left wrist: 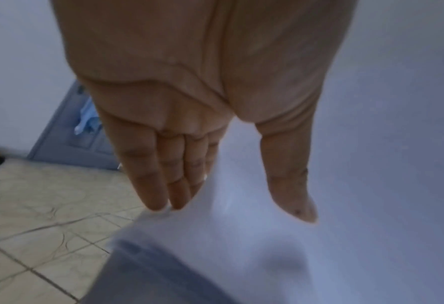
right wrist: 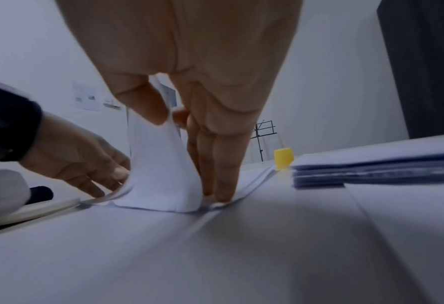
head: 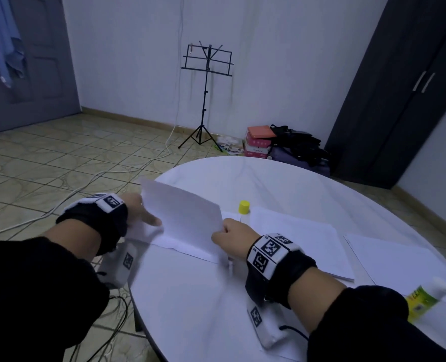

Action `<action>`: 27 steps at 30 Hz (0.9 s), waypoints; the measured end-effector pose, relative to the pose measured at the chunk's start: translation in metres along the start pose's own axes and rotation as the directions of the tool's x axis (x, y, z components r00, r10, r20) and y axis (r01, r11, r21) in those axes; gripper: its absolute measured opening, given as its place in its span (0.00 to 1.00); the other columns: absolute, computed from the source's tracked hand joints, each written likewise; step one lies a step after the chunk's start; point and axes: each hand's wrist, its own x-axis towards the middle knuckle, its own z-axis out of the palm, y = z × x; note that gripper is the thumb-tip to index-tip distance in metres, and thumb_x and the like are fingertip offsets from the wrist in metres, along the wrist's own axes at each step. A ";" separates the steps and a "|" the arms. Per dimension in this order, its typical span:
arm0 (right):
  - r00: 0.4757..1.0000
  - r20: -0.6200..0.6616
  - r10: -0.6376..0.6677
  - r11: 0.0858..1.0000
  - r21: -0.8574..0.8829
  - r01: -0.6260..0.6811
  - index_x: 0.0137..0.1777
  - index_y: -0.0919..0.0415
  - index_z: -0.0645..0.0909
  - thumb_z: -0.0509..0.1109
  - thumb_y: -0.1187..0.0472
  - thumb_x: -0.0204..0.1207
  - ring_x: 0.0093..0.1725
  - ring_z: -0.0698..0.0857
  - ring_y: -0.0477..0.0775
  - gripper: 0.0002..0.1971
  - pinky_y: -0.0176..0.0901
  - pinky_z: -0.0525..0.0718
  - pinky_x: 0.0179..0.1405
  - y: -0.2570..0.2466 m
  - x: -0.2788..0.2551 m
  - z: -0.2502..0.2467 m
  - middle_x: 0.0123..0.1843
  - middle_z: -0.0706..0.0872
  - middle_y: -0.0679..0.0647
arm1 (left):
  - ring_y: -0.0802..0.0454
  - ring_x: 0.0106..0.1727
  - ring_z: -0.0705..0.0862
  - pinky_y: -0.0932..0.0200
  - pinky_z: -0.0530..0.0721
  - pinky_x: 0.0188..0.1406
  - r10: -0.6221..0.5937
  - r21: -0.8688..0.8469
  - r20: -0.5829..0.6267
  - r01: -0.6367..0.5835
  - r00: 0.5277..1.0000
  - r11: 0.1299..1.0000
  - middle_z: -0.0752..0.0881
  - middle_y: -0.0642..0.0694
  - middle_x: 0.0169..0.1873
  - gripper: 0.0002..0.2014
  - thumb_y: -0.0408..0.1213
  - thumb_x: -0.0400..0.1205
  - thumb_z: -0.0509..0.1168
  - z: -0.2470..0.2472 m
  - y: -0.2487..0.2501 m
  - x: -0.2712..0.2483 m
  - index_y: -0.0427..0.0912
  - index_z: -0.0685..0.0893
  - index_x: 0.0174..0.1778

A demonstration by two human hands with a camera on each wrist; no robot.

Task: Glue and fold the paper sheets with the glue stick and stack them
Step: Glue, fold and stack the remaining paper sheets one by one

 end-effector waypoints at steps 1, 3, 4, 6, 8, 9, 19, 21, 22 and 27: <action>1.000 -0.004 0.021 0.999 0.029 -0.020 0.40 0.56 0.67 0.59 0.56 0.78 0.37 0.74 0.53 0.07 0.40 0.70 0.34 0.000 0.001 0.000 0.37 0.73 0.50 | 0.40 0.59 0.84 0.50 0.83 0.57 0.005 -0.063 0.017 -0.004 1.000 0.998 0.86 0.38 0.57 0.23 0.40 0.73 0.77 -0.003 -0.003 -0.002 0.36 0.83 0.62; 0.999 -0.015 0.050 0.995 0.087 -0.049 0.51 0.60 0.72 0.58 0.53 0.77 0.45 0.81 0.57 0.11 0.42 0.80 0.42 0.000 0.004 0.002 0.46 0.80 0.55 | 0.40 0.55 0.84 0.51 0.84 0.51 0.021 -0.163 -0.007 -0.021 1.000 0.986 0.87 0.39 0.51 0.13 0.38 0.77 0.73 -0.006 -0.010 -0.002 0.37 0.85 0.56; 0.998 -0.021 0.062 0.991 0.120 -0.059 0.56 0.61 0.73 0.58 0.50 0.72 0.51 0.83 0.60 0.18 0.48 0.83 0.51 0.002 0.008 0.004 0.53 0.83 0.58 | 0.42 0.52 0.84 0.54 0.84 0.46 0.029 -0.202 -0.025 -0.033 0.999 0.979 0.87 0.41 0.47 0.10 0.37 0.79 0.71 -0.007 -0.011 -0.002 0.39 0.85 0.54; 0.995 -0.031 0.091 0.981 0.173 -0.084 0.63 0.61 0.73 0.55 0.47 0.61 0.59 0.83 0.64 0.30 0.58 0.81 0.62 0.009 0.020 0.008 0.60 0.82 0.61 | 0.45 0.45 0.83 0.58 0.82 0.38 0.040 -0.293 -0.064 -0.057 0.997 0.954 0.85 0.46 0.40 0.06 0.37 0.80 0.69 -0.007 -0.013 -0.002 0.42 0.84 0.51; 0.993 -0.032 0.113 0.972 0.213 -0.103 0.62 0.61 0.72 0.54 0.46 0.60 0.59 0.83 0.64 0.31 0.60 0.81 0.63 0.017 0.034 0.012 0.60 0.82 0.60 | 0.45 0.38 0.82 0.57 0.81 0.37 0.029 -0.403 -0.098 -0.066 0.995 0.913 0.85 0.44 0.35 0.07 0.39 0.81 0.69 -0.006 -0.014 -0.004 0.39 0.85 0.49; 0.992 -0.032 0.119 0.968 0.225 -0.109 0.60 0.61 0.72 0.55 0.46 0.62 0.58 0.82 0.63 0.28 0.60 0.80 0.63 0.018 0.037 0.012 0.58 0.82 0.60 | 0.43 0.35 0.82 0.55 0.82 0.38 0.021 -0.443 -0.108 -0.067 0.994 0.894 0.85 0.41 0.34 0.10 0.41 0.81 0.68 -0.006 -0.015 -0.003 0.37 0.85 0.50; 0.985 -0.070 0.155 0.954 0.269 -0.131 0.55 0.61 0.68 0.53 0.51 0.75 0.59 0.82 0.65 0.16 0.60 0.79 0.64 0.011 0.024 0.005 0.53 0.79 0.63 | 0.46 0.34 0.79 0.58 0.76 0.34 -0.055 -0.307 0.043 0.065 0.998 0.949 0.84 0.40 0.34 0.21 0.49 0.77 0.71 -0.002 -0.025 -0.015 0.30 0.87 0.49; 0.984 -0.080 0.158 0.956 0.263 -0.132 0.54 0.59 0.67 0.53 0.50 0.75 0.53 0.81 0.62 0.14 0.57 0.79 0.63 0.012 0.023 0.005 0.49 0.77 0.61 | 0.46 0.30 0.76 0.58 0.75 0.34 -0.073 -0.358 0.027 0.078 0.997 0.930 0.81 0.40 0.28 0.18 0.47 0.78 0.71 -0.003 -0.021 -0.017 0.30 0.86 0.42; 0.984 -0.081 0.157 0.957 0.260 -0.131 0.54 0.59 0.67 0.53 0.52 0.77 0.50 0.79 0.60 0.13 0.54 0.78 0.61 0.012 0.022 0.003 0.47 0.76 0.60 | 0.46 0.28 0.75 0.58 0.74 0.33 -0.080 -0.382 0.021 0.082 0.997 0.921 0.80 0.40 0.26 0.17 0.45 0.79 0.70 -0.003 -0.018 -0.018 0.32 0.85 0.39; 0.988 -0.044 0.150 0.981 0.133 -0.143 0.62 0.62 0.76 0.59 0.54 0.75 0.52 0.81 0.58 0.19 0.42 0.75 0.51 0.016 0.020 0.002 0.53 0.82 0.56 | 0.42 0.30 0.79 0.57 0.78 0.30 -0.104 -0.492 0.023 0.102 0.994 0.865 0.81 0.36 0.32 0.13 0.39 0.82 0.66 -0.004 -0.005 -0.024 0.33 0.78 0.38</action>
